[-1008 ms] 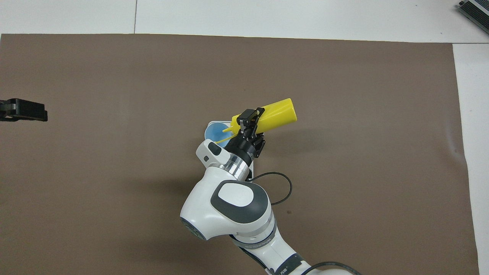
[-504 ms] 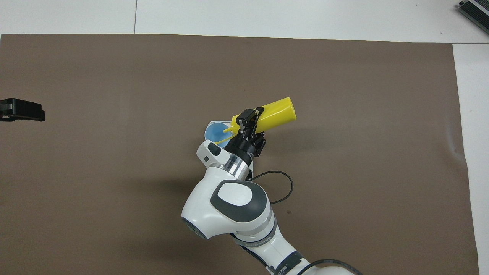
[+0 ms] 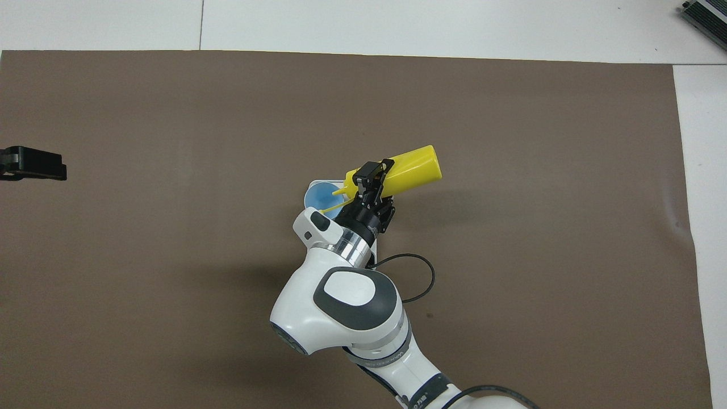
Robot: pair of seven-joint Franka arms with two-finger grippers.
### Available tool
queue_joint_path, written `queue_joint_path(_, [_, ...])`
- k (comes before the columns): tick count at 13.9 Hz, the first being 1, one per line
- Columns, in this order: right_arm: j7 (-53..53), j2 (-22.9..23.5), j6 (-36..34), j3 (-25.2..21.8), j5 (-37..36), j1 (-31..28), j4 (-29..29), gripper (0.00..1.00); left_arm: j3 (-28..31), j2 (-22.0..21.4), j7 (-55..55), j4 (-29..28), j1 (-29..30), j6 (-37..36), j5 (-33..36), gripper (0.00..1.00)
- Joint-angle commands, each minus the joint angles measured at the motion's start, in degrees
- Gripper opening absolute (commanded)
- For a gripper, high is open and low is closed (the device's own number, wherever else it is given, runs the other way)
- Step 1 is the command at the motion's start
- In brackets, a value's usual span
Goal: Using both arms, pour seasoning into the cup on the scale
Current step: 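Tilt the bottle nozzle into the cup with the right gripper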
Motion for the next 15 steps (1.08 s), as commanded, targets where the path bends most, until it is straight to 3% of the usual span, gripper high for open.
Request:
queue_joint_path(1, [2.3, -0.4, -2.7, 0.5, -1.4, 0.2, 0.6, 0.05, -0.1, -1.5, 0.2, -2.0, 0.6, 0.2, -0.6, 1.00])
queue_joint_path(7, [1.8, -5.3, -0.7, 0.5, 8.3, -1.6, 0.4, 0.06, -0.1, -1.5, 0.2, -2.0, 0.6, 0.2, -0.6, 1.00])
queue_joint_path(15, [0.7, -20.7, 7.9, 0.5, 26.4, -8.3, -11.7, 0.06, -0.1, -1.5, 0.2, -2.0, 0.6, 0.2, -0.6, 1.00])
